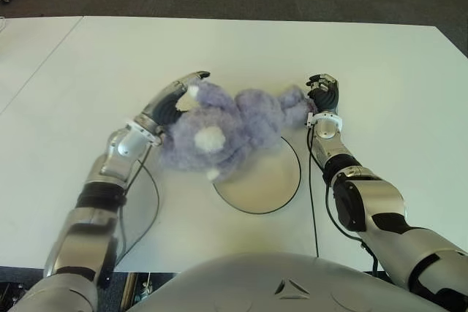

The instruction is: Put the doll into the plate.

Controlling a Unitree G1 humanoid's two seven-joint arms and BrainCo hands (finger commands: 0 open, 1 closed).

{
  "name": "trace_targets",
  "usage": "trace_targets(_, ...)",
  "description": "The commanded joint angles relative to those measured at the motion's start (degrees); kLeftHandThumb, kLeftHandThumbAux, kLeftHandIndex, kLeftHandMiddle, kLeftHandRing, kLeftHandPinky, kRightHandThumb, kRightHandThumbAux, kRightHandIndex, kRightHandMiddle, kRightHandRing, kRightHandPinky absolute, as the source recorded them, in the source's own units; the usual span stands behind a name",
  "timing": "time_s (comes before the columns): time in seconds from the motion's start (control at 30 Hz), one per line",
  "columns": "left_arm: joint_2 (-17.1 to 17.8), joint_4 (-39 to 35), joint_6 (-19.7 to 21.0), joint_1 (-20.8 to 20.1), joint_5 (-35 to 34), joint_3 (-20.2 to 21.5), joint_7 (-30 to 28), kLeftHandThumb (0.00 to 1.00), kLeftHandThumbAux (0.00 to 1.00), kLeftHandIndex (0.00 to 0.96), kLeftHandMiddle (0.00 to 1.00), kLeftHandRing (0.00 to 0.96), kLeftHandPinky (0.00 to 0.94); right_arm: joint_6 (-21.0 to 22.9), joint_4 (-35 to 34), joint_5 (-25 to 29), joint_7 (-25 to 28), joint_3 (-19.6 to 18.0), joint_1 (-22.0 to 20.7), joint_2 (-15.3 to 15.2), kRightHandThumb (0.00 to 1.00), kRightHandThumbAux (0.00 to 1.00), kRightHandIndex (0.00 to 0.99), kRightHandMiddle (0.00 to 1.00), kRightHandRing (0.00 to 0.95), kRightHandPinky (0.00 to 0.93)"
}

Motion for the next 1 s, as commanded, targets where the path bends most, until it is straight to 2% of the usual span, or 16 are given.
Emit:
trace_targets(0.03,-1.64,-3.44,0.26,4.07,1.16,-3.70,-0.90,0.307,0.614,0.011,0.101,0.144,0.217,6.20,6.09,0.41,1.37,0.07,10.08,3.60,0.837,0.687,0.415,0.481,0.631,0.572)
trace_targets(0.1,-1.10,-4.03,0.39,4.24,0.17,-4.12,-2.33,0.272,0.584,0.000,0.092,0.135,0.183,6.11,6.07,0.32,1.17,0.14,10.12,3.69,0.837,0.687,0.415,0.482,0.645,0.624)
trace_targets(0.23,0.35,-5.19,0.86,4.15,-1.74,-4.33,-4.53,0.251,0.559,0.000,0.087,0.132,0.201,5.98,6.05,0.17,0.70,0.27,10.18,3.83,0.837,0.687,0.416,0.483,0.668,0.672)
trace_targets(0.27,0.57,-5.52,1.10,4.17,-2.26,-4.29,-5.08,0.258,0.560,0.000,0.081,0.122,0.176,6.00,6.05,0.20,0.71,0.24,10.18,3.86,0.838,0.687,0.416,0.482,0.643,0.578)
trace_targets(0.3,0.70,-5.76,1.29,4.19,-2.62,-4.26,-5.49,0.268,0.563,0.000,0.078,0.117,0.168,6.01,6.04,0.23,0.72,0.23,10.18,3.88,0.839,0.687,0.416,0.482,0.637,0.558)
trace_targets(0.47,1.20,-6.63,2.67,4.26,-4.16,-4.13,-7.49,0.288,0.574,0.000,0.072,0.108,0.160,6.05,6.02,0.50,0.89,0.00,10.14,4.01,0.842,0.685,0.416,0.483,0.641,0.566)
trace_targets(0.53,1.44,-6.90,3.20,4.23,-4.84,-4.15,-8.31,0.291,0.578,0.000,0.071,0.106,0.157,5.99,6.00,0.56,0.87,-0.06,10.13,4.05,0.843,0.685,0.416,0.484,0.639,0.539)
trace_targets(0.57,1.55,-6.99,3.39,4.20,-5.16,-4.16,-8.69,0.291,0.587,0.000,0.076,0.116,0.175,5.95,6.00,0.58,0.85,-0.08,10.14,4.07,0.842,0.685,0.416,0.484,0.642,0.601)
trace_targets(0.6,1.68,-7.07,3.51,4.18,-5.32,-4.16,-8.94,0.291,0.589,0.000,0.077,0.118,0.180,5.97,5.99,0.58,0.84,-0.09,10.13,4.08,0.841,0.685,0.416,0.484,0.643,0.617)
trace_targets(0.63,1.76,-7.15,3.61,4.18,-5.42,-4.15,-9.11,0.289,0.593,0.000,0.077,0.116,0.163,5.98,5.99,0.58,0.83,-0.10,10.12,4.08,0.840,0.686,0.416,0.482,0.627,0.582)
trace_targets(1.0,4.20,-9.23,6.05,4.71,-8.56,-3.95,-14.09,0.239,0.632,0.000,0.101,0.133,0.165,6.08,6.04,0.82,1.54,-0.44,10.10,4.05,0.838,0.688,0.415,0.476,0.573,0.518)
